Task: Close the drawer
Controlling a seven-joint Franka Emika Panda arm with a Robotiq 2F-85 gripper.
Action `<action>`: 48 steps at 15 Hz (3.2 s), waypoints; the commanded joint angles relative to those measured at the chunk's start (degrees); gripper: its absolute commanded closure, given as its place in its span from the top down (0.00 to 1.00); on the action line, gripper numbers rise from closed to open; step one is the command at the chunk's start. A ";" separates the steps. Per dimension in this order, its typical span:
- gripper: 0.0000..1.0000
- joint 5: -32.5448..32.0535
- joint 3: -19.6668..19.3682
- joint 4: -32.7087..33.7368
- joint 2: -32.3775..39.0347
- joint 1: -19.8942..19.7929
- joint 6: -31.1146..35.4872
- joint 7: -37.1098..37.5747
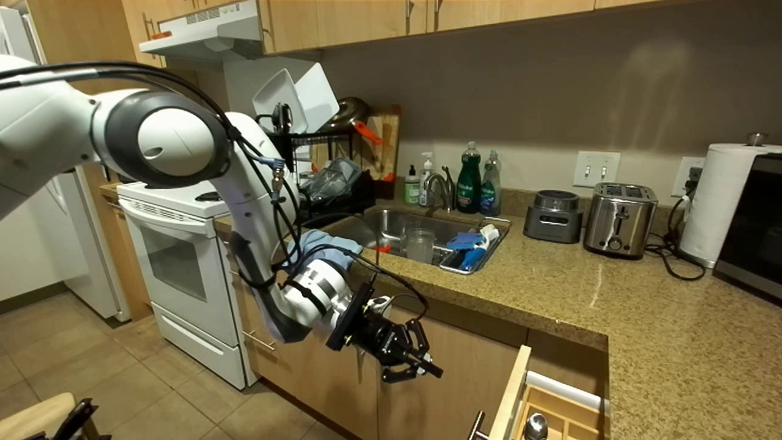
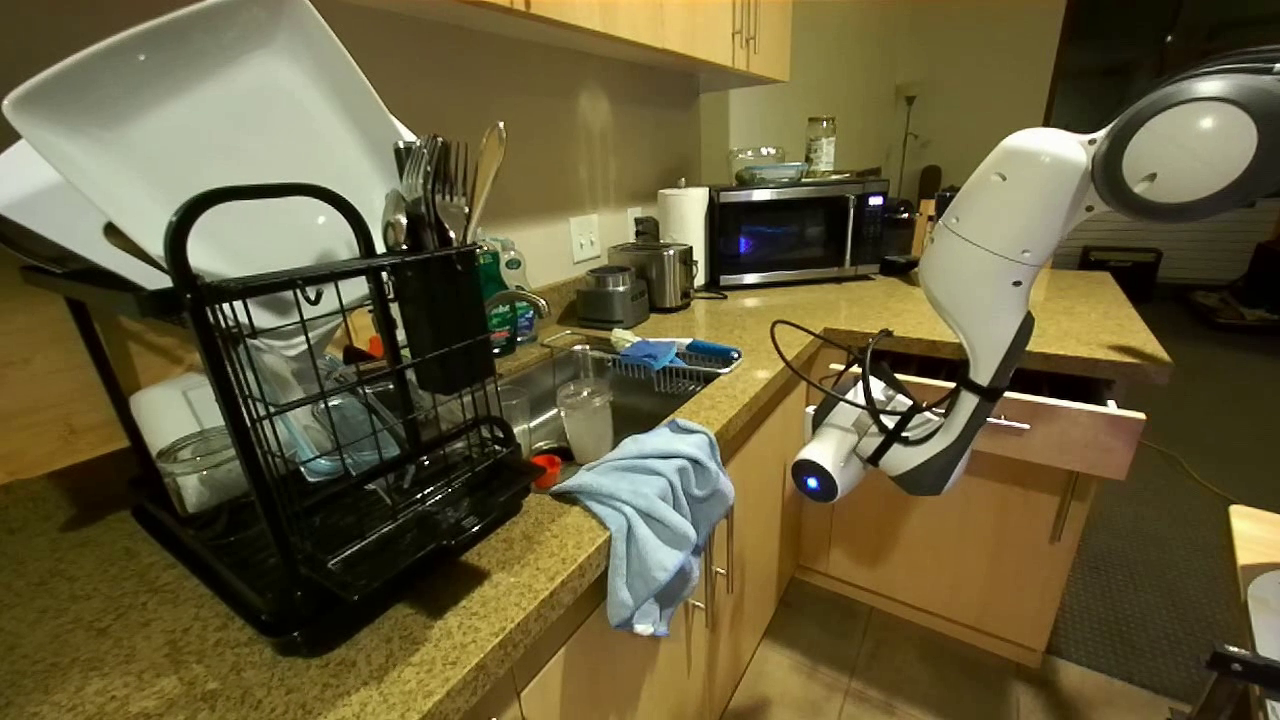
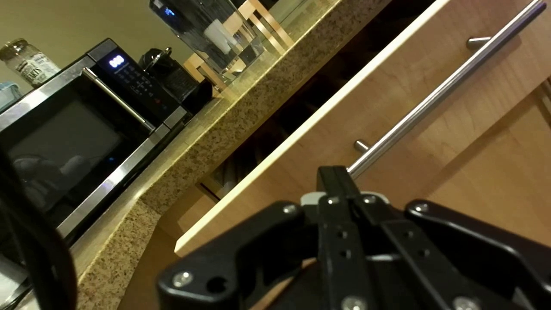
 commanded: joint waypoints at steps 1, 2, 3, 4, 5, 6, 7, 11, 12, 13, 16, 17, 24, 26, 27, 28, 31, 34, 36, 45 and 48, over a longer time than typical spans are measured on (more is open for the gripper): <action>0.01 0.19 -0.15 0.26 0.16 0.16 0.02 -0.08; 0.01 0.19 -0.16 0.26 0.17 0.11 0.03 -0.07; 0.01 0.19 -0.17 0.26 0.16 0.08 0.03 -0.07; 0.01 0.20 -0.17 0.26 0.16 0.07 0.03 -0.07; 0.01 0.20 -0.17 0.26 0.16 0.07 0.03 -0.07; 0.01 0.20 -0.17 0.26 0.16 0.07 0.03 -0.07; 0.01 0.20 -0.17 0.26 0.16 0.07 0.03 -0.07; 0.01 0.20 -0.17 0.26 0.16 0.07 0.03 -0.06; 0.01 0.20 -0.17 0.26 0.16 0.07 0.03 -0.06; 0.01 0.20 -0.17 0.26 0.16 0.07 0.03 -0.06; 0.01 0.20 -0.17 0.26 0.16 0.07 0.03 -0.06; 0.01 0.20 -0.17 0.26 0.16 0.07 0.03 -0.06; 0.40 0.52 -0.13 0.80 0.70 0.02 0.05 0.27; 0.51 0.40 -0.19 1.09 0.99 -0.12 0.34 0.04; 0.58 0.24 -0.26 1.16 1.12 -0.06 0.33 0.08; 0.64 0.04 -0.27 1.11 1.15 -0.07 0.54 0.08; 0.31 -0.73 -0.23 0.78 1.18 -0.07 1.36 0.15; 0.16 -1.23 -0.12 0.51 1.30 -0.28 3.05 -0.45; 0.03 -1.58 -0.26 0.51 1.57 -0.17 4.00 -0.68; 0.00 -4.56 -4.41 4.71 6.26 -1.83 3.88 -2.37; 0.00 -4.76 -5.48 6.33 7.63 -3.21 4.21 -3.17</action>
